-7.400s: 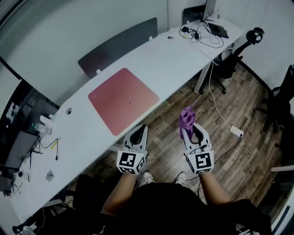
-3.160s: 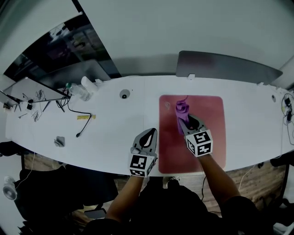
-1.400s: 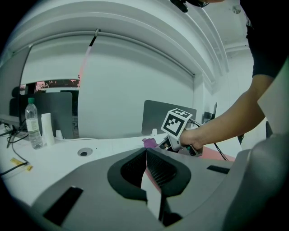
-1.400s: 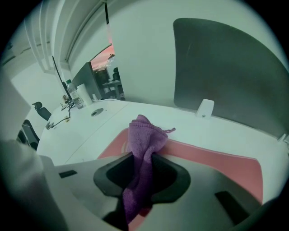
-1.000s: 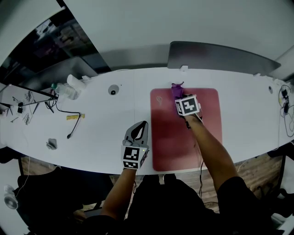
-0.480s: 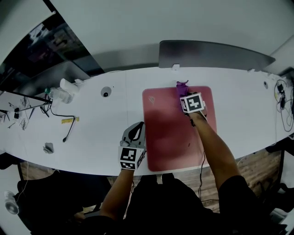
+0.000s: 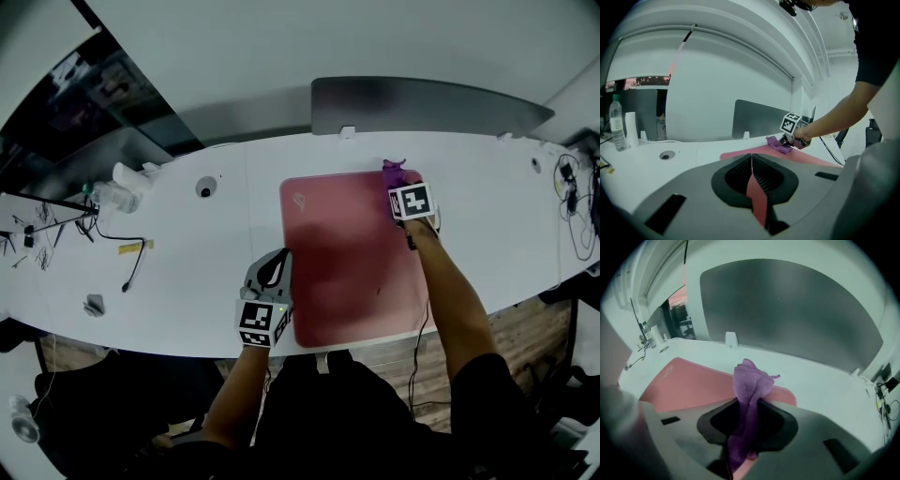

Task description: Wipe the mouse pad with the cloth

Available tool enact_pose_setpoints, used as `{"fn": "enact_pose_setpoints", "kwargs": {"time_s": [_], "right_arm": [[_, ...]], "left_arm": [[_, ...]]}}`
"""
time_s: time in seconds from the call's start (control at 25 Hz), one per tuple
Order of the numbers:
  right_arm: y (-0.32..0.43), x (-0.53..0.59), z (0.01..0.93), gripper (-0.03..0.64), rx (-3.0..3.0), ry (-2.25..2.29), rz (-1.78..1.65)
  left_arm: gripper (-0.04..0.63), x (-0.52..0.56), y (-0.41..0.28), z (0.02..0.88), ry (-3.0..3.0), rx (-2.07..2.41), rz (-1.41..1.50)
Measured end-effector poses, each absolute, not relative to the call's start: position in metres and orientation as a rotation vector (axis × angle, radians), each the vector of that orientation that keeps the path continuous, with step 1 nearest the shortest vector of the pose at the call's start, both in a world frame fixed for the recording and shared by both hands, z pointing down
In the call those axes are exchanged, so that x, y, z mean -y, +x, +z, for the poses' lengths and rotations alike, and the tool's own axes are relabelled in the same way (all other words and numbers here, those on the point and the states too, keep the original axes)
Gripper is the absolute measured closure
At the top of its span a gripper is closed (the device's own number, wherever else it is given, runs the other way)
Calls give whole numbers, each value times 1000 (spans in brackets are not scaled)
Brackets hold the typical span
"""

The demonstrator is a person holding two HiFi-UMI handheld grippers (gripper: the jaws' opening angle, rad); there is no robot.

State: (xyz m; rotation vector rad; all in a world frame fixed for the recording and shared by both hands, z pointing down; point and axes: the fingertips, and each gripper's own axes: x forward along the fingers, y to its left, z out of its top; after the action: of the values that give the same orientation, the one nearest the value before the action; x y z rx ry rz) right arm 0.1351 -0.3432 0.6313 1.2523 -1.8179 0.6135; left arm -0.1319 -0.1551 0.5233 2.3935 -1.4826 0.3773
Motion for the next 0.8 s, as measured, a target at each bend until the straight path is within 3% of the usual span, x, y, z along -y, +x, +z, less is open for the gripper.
{"fn": "enact_pose_setpoints", "kwargs": {"time_s": [0.44, 0.8], "right_arm": [[207, 344, 632, 500, 1731, 1338, 598], [175, 336, 599, 500, 1882, 1387, 570]], "left_arm": [[572, 153, -138, 534, 2343, 1503, 436], [572, 158, -137, 544, 2301, 1500, 443]]}}
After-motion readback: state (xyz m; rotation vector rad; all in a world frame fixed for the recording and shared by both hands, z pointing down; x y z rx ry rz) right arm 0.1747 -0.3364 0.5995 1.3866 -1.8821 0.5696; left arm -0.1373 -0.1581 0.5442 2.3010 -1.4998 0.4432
